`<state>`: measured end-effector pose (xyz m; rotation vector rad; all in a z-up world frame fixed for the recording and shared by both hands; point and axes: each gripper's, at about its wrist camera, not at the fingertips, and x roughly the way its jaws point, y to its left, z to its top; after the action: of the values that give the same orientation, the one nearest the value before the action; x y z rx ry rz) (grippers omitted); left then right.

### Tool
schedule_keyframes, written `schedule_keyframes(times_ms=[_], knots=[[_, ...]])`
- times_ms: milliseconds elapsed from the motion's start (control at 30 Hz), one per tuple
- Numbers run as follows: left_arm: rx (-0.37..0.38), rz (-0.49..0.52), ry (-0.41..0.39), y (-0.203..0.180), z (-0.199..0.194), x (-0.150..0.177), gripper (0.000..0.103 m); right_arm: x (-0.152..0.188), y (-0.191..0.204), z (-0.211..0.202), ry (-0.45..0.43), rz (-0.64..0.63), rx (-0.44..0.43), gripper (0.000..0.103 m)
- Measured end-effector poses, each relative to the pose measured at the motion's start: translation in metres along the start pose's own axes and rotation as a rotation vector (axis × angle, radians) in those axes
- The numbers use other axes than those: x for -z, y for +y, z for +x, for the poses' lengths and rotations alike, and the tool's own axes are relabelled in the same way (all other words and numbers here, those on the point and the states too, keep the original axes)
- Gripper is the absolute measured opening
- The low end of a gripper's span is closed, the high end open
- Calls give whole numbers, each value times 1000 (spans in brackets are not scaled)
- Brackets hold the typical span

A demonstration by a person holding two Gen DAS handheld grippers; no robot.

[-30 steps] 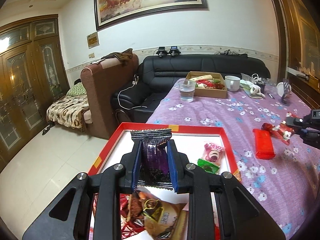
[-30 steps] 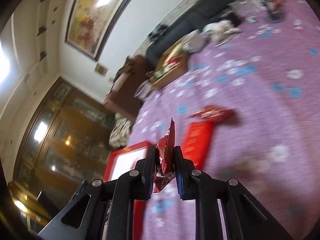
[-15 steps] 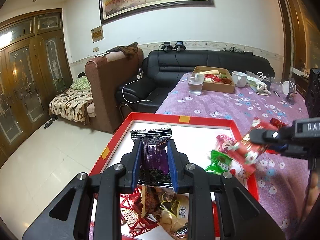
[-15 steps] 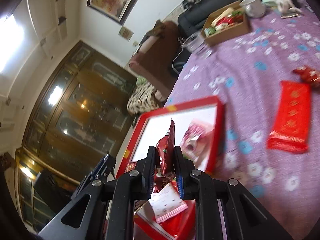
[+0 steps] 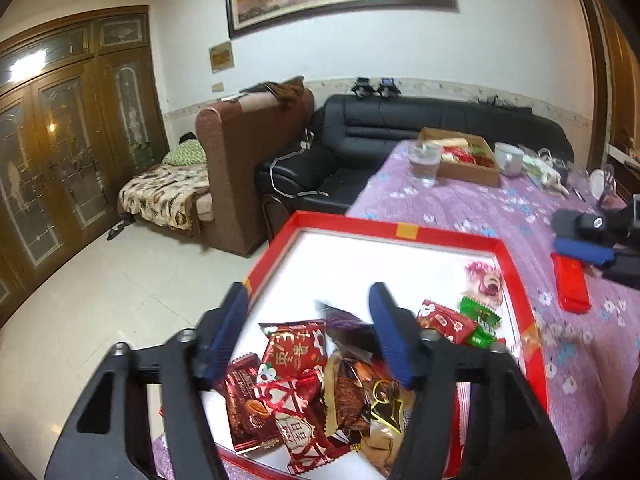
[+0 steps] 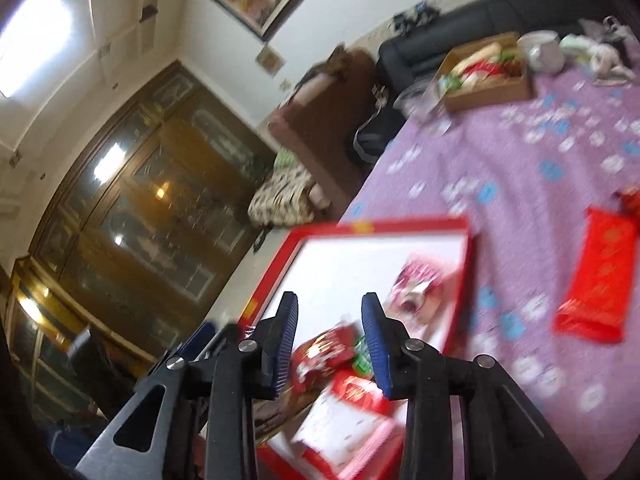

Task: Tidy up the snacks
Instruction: 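Move both tools back toward the remaining packets on the cloth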

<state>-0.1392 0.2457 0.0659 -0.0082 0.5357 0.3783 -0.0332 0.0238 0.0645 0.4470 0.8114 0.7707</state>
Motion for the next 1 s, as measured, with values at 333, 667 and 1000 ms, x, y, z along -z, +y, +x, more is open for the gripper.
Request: schedule_keyframes(times_ms=[333, 667, 1000], knots=[[105, 97, -12, -45, -10, -2, 72, -52, -119, -84, -182, 220, 273, 44], [217, 264, -10, -115, -27, -5, 77, -71, -168, -55, -29, 287, 369, 66], [264, 356, 52, -168, -16, -14, 77, -56, -164, -12, 76, 71, 528, 23]])
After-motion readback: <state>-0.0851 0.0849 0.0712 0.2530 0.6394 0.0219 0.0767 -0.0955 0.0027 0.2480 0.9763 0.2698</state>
